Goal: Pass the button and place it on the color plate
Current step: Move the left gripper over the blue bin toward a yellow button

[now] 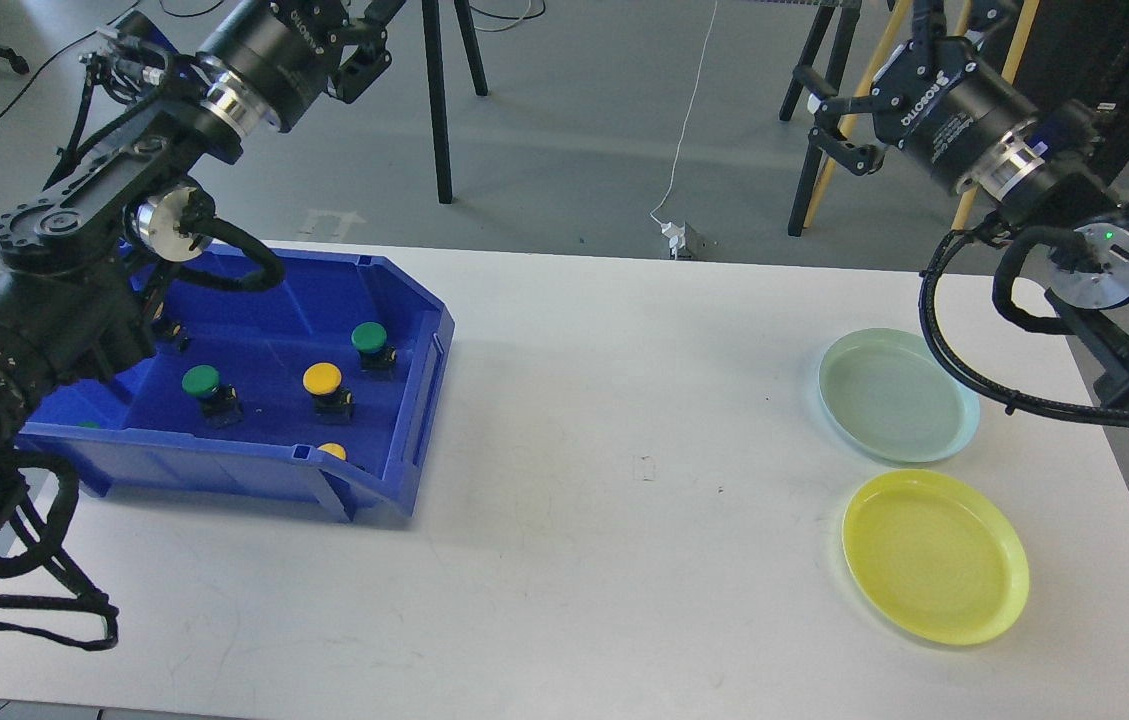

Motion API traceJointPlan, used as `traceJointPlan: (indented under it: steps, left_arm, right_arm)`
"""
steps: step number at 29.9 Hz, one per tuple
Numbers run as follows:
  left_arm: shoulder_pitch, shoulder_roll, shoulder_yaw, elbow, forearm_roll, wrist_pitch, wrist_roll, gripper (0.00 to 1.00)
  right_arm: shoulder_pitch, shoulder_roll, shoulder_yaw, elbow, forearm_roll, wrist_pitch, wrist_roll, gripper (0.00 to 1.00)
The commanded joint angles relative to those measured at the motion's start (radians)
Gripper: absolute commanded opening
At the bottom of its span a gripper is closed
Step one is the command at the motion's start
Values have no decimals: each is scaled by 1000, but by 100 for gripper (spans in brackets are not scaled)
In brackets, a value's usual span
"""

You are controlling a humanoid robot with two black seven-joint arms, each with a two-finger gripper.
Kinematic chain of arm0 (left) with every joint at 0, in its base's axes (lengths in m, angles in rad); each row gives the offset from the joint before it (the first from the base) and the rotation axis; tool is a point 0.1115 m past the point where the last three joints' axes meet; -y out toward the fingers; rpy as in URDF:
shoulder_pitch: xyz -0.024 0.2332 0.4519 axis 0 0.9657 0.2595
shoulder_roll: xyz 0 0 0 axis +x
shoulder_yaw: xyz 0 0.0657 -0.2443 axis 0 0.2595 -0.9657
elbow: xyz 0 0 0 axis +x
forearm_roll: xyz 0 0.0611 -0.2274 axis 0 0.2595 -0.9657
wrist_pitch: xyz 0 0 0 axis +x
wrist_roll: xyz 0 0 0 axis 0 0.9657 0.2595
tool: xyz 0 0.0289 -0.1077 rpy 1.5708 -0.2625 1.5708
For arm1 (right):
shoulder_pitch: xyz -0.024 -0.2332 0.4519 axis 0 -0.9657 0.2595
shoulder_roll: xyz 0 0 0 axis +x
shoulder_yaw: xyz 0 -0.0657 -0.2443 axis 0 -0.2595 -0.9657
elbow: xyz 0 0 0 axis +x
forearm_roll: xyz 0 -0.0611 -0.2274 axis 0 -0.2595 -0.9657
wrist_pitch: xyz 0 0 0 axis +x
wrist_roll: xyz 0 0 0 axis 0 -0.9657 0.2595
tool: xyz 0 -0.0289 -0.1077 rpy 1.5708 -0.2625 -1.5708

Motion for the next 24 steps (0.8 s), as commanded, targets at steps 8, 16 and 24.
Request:
traceJointPlan:
  steps: [8,16,24]
  left_arm:
    - [30,-15,-41,89,-86,0,0,100]
    - [188,130,-227,-404,-32,0,0,99]
    - [19,475,155,-606,616,0,0,99]
  right_arm:
    - [-46,-15,54,-1,-11,0,6,100]
    - [-193,-44,202,6,-5,0,11,100]
    - [-227,-54,213,8,-5,0,11,100]
